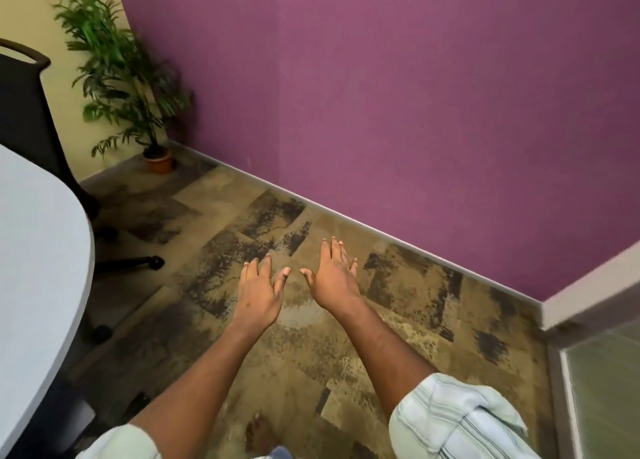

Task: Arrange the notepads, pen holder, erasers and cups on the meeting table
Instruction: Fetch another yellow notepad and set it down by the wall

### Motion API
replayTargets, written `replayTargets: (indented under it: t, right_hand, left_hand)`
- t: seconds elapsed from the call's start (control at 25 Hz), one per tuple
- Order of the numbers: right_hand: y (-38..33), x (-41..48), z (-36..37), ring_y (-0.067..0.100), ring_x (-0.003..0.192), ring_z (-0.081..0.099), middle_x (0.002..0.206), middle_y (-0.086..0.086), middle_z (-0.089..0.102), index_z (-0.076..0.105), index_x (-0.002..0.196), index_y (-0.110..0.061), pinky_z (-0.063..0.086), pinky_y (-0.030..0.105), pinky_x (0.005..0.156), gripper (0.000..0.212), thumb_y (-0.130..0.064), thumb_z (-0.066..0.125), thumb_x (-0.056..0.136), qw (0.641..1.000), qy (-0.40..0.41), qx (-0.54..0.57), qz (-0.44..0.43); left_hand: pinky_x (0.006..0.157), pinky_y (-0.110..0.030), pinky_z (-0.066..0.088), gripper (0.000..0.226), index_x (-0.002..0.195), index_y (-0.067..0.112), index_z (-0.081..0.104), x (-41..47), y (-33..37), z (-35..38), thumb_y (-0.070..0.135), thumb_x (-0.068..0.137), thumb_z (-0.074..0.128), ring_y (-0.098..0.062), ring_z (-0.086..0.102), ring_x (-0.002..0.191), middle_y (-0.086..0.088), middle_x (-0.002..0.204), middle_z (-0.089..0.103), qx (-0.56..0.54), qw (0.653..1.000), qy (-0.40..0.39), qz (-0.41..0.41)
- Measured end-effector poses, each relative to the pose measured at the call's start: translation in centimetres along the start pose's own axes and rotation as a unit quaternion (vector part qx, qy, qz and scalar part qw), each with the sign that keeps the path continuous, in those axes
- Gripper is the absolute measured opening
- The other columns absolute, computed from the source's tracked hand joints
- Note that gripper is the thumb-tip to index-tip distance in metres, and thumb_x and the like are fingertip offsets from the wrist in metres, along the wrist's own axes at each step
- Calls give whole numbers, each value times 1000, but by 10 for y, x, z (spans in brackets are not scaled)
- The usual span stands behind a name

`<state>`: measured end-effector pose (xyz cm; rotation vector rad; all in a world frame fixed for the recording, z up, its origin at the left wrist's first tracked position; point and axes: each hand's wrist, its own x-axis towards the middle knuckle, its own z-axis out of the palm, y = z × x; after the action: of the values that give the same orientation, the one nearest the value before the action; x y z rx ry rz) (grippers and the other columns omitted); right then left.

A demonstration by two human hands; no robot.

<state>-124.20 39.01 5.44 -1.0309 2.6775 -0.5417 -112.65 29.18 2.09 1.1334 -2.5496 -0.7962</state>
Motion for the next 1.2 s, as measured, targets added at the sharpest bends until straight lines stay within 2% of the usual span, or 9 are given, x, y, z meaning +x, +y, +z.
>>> replayTargets:
  t: [0.24, 0.32, 0.44, 0.64, 0.8, 0.88, 1.0, 1.08, 1.2]
  right_hand:
    - [-56, 120, 17, 23, 148, 0, 161, 7, 4, 9, 151, -14, 5, 53, 117, 76, -44, 50, 94, 1000, -26, 8, -14]
    - [-84, 157, 29, 22, 148, 0, 161, 6, 4, 10, 151, -14, 6, 53, 117, 76, -44, 50, 94, 999, -35, 11, -38]
    - [-115, 202, 44, 21, 148, 0, 161, 5, 4, 10, 152, -15, 7, 52, 117, 76, -44, 50, 94, 997, -45, -4, -67]
    - [-178, 278, 82, 23, 148, 2, 160, 7, 6, 11, 151, -14, 10, 54, 115, 75, -41, 50, 94, 984, -105, -6, -141]
    - [-235, 365, 113, 23, 148, 2, 160, 8, 6, 9, 151, -13, 10, 55, 115, 77, -44, 49, 94, 959, -160, -4, -233]
    - [-253, 382, 116, 23, 148, 1, 161, 8, 5, 8, 151, -14, 11, 55, 116, 77, -45, 49, 93, 953, -166, -8, -254]
    - [-304, 437, 132, 22, 148, 1, 161, 6, 4, 8, 152, -15, 10, 55, 116, 78, -46, 49, 93, 926, -194, -22, -324]
    - [-329, 446, 134, 22, 148, 0, 161, 6, 3, 8, 152, -15, 9, 54, 116, 78, -47, 48, 93, 917, -194, -28, -348]
    - [-375, 462, 157, 21, 148, -2, 161, 5, 2, 8, 152, -15, 7, 52, 117, 78, -48, 48, 93, 886, -229, -25, -403]
  left_hand:
    - [119, -41, 15, 67, 149, 14, 26, 114, -37, -24, 55, 95, 30, -32, 16, 144, -19, 153, 26, -1, 999, -2, -36]
    - [119, -41, 15, 67, 149, 14, 26, 145, -55, -37, 54, 95, 31, -33, 16, 145, -19, 153, 26, -14, 998, 21, -60]
    - [119, -42, 17, 67, 148, 13, 26, 178, -76, -52, 54, 95, 32, -34, 18, 143, -20, 152, 28, 0, 996, 39, -78]
    - [118, -43, 21, 67, 147, 12, 31, 240, -128, -81, 54, 95, 34, -35, 24, 141, -21, 148, 34, 36, 984, 97, -145]
    - [118, -42, 19, 66, 147, 13, 30, 305, -169, -105, 54, 95, 33, -34, 20, 143, -19, 150, 32, 31, 958, 157, -239]
    - [119, -41, 18, 66, 147, 14, 29, 318, -176, -114, 55, 95, 31, -33, 20, 144, -18, 151, 31, 42, 953, 160, -254]
    - [119, -41, 17, 67, 147, 13, 29, 354, -192, -135, 54, 95, 31, -32, 21, 143, -18, 151, 32, 34, 925, 210, -315]
    - [119, -41, 18, 66, 148, 14, 27, 360, -202, -147, 54, 95, 30, -30, 20, 144, -15, 152, 30, 35, 916, 210, -339]
    - [118, -44, 23, 66, 149, 18, 24, 370, -228, -164, 56, 95, 27, -27, 21, 144, -10, 154, 28, -1, 882, 242, -405]
